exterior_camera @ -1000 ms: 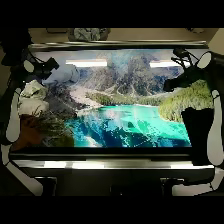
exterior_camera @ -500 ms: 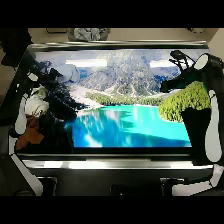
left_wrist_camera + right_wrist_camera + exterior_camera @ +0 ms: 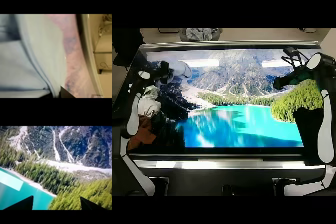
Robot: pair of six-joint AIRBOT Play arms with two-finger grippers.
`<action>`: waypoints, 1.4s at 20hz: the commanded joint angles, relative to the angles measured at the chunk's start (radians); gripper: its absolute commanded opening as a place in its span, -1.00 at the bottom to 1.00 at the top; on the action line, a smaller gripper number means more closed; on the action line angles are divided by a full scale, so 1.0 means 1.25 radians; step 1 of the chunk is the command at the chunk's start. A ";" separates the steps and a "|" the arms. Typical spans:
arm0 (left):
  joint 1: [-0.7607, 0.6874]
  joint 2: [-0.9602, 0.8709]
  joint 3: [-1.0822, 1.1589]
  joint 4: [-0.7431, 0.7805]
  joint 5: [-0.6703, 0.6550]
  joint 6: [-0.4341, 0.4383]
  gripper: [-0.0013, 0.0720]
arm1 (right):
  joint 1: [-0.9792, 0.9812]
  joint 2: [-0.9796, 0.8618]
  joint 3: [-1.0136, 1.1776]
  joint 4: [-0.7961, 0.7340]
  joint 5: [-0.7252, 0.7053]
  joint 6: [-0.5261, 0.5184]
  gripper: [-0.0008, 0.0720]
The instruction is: Fold the shirts.
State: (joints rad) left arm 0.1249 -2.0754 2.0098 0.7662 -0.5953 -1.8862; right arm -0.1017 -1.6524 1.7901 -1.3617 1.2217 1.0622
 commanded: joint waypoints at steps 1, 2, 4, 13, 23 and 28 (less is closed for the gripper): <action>-0.037 0.187 0.001 -0.050 -0.062 0.323 -0.89 | -0.001 0.056 0.036 -0.025 -0.036 -0.027 0.88; -0.056 0.257 0.001 -0.050 -0.104 0.401 -0.89 | -0.001 0.096 0.046 -0.027 -0.035 -0.037 0.88; -0.103 0.402 0.001 -0.045 -0.191 0.496 -0.89 | -0.001 0.191 0.054 -0.031 -0.034 -0.043 0.88; -0.381 0.688 -0.127 0.151 -0.484 0.387 -0.89 | -0.001 0.515 0.053 -0.054 0.376 -0.039 0.88; -0.470 0.670 -0.869 0.150 -0.162 0.322 -0.89 | -0.001 0.503 -0.367 -0.025 0.237 -0.023 0.87; -0.365 0.664 -0.898 0.136 -0.226 0.248 0.94 | -0.001 0.433 -0.578 0.122 0.121 -0.078 0.89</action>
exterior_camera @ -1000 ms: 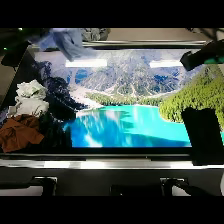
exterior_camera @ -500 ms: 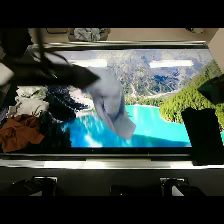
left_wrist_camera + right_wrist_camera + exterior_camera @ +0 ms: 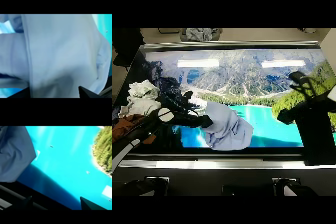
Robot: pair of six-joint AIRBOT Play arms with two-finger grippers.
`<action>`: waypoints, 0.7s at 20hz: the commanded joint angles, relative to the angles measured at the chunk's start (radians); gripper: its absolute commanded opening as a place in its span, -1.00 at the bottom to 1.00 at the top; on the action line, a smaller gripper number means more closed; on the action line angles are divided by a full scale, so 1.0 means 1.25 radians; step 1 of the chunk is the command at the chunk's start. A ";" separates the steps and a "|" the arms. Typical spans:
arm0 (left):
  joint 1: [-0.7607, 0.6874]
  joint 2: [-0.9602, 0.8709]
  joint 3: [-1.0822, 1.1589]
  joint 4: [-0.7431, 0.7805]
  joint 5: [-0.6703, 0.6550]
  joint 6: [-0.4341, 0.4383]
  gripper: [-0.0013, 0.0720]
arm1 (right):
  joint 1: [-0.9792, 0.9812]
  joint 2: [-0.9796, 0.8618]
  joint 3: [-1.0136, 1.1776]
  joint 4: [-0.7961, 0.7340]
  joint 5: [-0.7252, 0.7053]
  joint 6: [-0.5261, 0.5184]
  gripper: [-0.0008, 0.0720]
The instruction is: Fold the shirts.
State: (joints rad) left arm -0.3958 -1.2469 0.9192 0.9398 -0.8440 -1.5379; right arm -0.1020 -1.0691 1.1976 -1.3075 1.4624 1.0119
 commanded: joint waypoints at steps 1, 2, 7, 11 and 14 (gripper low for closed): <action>0.087 0.011 0.009 -0.003 -0.064 0.002 0.94 | 0.000 -0.046 -0.103 0.079 -0.089 -0.039 0.90; 0.129 0.021 0.048 0.000 -0.103 0.028 0.94 | 0.000 -0.051 -0.103 0.080 -0.098 -0.045 0.94; 0.272 0.044 0.075 0.097 -0.276 0.058 0.93 | 0.000 -0.079 -0.104 0.073 -0.093 -0.067 0.94; 0.280 0.040 -0.040 0.091 -0.199 0.079 0.93 | 0.000 -0.165 -0.104 0.111 -0.034 -0.069 0.93; 0.280 0.005 -0.056 0.031 -0.090 0.079 0.93 | 0.000 -0.201 -0.104 0.165 -0.019 -0.074 0.94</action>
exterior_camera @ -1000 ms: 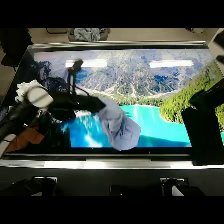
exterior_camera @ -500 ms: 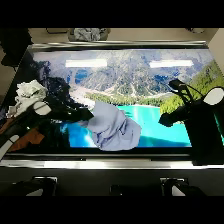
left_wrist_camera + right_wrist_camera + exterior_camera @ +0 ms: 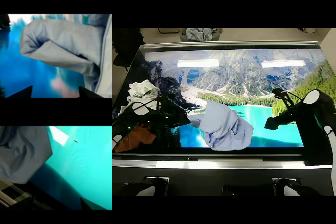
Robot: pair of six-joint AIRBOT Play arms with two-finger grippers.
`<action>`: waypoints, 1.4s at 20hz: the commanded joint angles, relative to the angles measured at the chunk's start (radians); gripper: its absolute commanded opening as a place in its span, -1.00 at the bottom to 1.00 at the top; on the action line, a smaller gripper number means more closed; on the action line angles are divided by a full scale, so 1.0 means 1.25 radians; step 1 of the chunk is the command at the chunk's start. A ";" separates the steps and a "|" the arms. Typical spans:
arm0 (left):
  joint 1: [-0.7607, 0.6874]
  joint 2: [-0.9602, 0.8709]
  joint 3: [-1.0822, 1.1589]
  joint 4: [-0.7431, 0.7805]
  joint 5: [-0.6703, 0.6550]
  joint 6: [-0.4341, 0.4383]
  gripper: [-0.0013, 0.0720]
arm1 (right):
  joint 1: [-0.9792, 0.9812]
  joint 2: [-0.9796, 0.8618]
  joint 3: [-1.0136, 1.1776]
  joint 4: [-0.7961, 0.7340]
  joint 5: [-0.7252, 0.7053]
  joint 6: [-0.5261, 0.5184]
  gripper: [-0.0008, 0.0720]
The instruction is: Fold the shirts.
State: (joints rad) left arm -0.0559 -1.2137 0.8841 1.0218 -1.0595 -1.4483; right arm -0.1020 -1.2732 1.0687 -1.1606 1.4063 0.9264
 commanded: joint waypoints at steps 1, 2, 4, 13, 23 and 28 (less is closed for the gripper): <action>0.009 -0.041 -0.027 -0.037 0.117 0.007 0.93 | 0.000 -0.045 -0.001 0.048 0.026 -0.006 0.94; 0.011 -0.059 -0.024 -0.037 0.144 0.008 0.93 | 0.000 -0.052 -0.001 0.046 0.028 -0.005 0.94; 0.014 -0.092 -0.003 -0.038 0.157 0.017 0.93 | 0.000 -0.063 -0.001 0.050 0.038 -0.005 0.94; 0.005 -0.178 0.007 -0.180 0.160 0.095 -0.88 | 0.010 -0.064 -0.167 0.191 -0.080 -0.020 0.99; 0.005 -0.137 0.010 -0.180 0.128 0.132 -0.89 | 0.208 -0.117 -0.212 0.215 -0.284 0.088 -0.85; 0.037 0.023 0.133 -0.177 0.131 0.177 -0.89 | 0.208 0.014 -0.003 0.050 -0.202 0.016 -0.86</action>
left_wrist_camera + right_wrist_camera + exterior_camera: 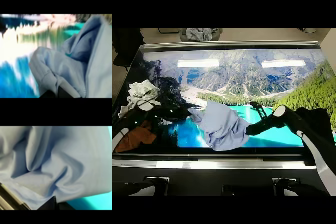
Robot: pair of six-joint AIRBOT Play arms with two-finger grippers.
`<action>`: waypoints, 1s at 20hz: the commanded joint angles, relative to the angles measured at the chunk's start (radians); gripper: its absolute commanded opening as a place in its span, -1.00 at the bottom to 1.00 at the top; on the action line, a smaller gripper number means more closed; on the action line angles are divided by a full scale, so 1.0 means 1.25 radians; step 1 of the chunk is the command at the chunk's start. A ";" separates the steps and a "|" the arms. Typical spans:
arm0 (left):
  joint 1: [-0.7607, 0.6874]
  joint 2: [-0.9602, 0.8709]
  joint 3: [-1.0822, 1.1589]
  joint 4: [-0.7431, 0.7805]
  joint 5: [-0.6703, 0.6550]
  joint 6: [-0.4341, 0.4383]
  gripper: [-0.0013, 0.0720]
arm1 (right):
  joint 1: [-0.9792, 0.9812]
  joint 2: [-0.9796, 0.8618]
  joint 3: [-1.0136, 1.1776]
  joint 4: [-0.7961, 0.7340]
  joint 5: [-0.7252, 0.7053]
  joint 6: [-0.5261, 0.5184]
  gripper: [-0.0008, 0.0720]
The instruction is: Fold the shirts.
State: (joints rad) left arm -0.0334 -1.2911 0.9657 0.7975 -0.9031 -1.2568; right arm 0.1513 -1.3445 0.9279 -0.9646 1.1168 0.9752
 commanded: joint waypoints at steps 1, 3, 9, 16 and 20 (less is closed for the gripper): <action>0.040 0.134 0.123 0.006 0.006 0.021 -0.89 | 0.006 0.129 0.197 -0.199 0.033 -0.005 -0.86; 0.105 0.240 0.267 0.031 0.028 -0.014 -0.89 | 0.006 0.243 0.390 -0.439 0.025 0.051 -0.86; 0.296 0.437 0.591 0.059 0.054 -0.179 -0.89 | 0.006 0.472 0.740 -0.704 -0.008 0.167 -0.86; 0.249 0.497 0.635 -0.013 0.131 -0.146 -0.89 | 0.006 0.499 0.743 -0.661 -0.051 0.166 -0.86; 0.249 0.479 0.634 0.002 0.112 -0.146 -0.89 | 0.006 0.486 0.743 -0.684 0.003 0.167 -0.86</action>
State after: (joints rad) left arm 0.2787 -0.6872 1.7515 0.7876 -0.7605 -1.4403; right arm 0.1593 -0.7300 1.8511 -1.7977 1.0725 1.1809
